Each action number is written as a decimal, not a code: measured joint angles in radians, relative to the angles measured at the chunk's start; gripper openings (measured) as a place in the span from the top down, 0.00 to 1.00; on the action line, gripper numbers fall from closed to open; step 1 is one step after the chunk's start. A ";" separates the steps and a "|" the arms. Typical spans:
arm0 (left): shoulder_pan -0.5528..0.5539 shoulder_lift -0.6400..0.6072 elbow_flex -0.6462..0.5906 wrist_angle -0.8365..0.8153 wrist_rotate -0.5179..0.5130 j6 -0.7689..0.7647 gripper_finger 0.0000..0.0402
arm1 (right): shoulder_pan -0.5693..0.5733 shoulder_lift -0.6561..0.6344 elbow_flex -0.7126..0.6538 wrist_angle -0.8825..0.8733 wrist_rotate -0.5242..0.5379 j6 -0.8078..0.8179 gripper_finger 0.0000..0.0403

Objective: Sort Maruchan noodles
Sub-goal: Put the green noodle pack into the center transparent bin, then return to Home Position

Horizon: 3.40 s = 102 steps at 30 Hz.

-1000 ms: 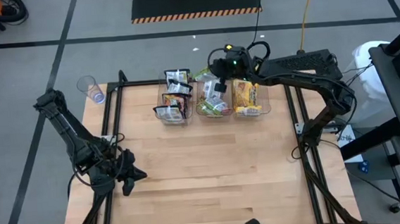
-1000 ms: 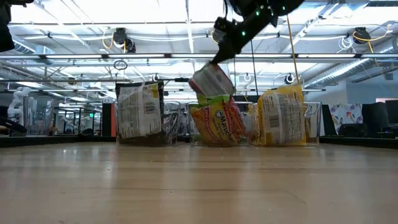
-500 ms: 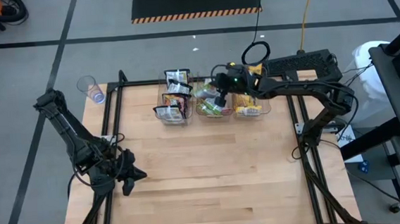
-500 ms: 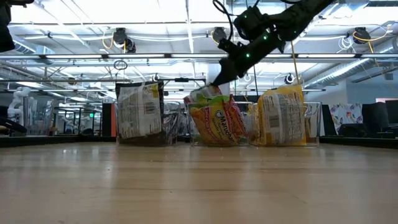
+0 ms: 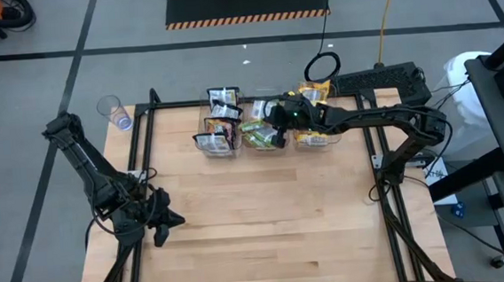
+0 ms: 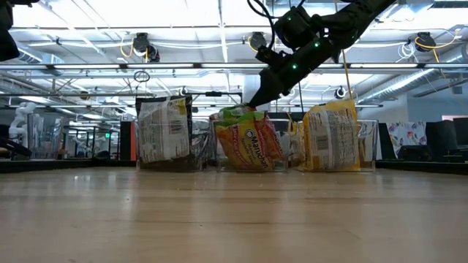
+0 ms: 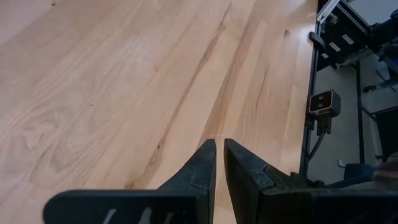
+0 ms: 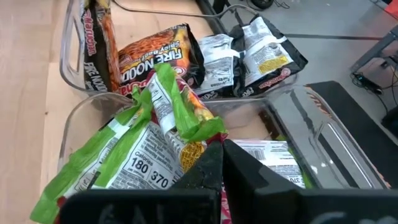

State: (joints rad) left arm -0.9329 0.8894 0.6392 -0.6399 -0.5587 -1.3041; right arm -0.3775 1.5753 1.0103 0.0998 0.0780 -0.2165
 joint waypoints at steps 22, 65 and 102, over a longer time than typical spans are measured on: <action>0.000 0.000 0.000 0.003 0.001 -0.004 0.91 | 0.000 -0.007 -0.001 -0.001 -0.001 0.048 0.86; 0.000 0.000 0.000 0.007 -0.170 0.051 0.91 | 0.296 -1.022 -0.001 -0.904 -0.002 0.358 0.68; 0.000 0.000 0.000 0.016 -0.113 0.203 0.91 | 0.296 -1.019 -0.001 -0.852 -0.002 0.413 0.68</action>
State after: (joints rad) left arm -0.9329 0.8890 0.6392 -0.6235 -0.6712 -1.1011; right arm -0.0811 0.5564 1.0096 -0.7525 0.0759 0.1969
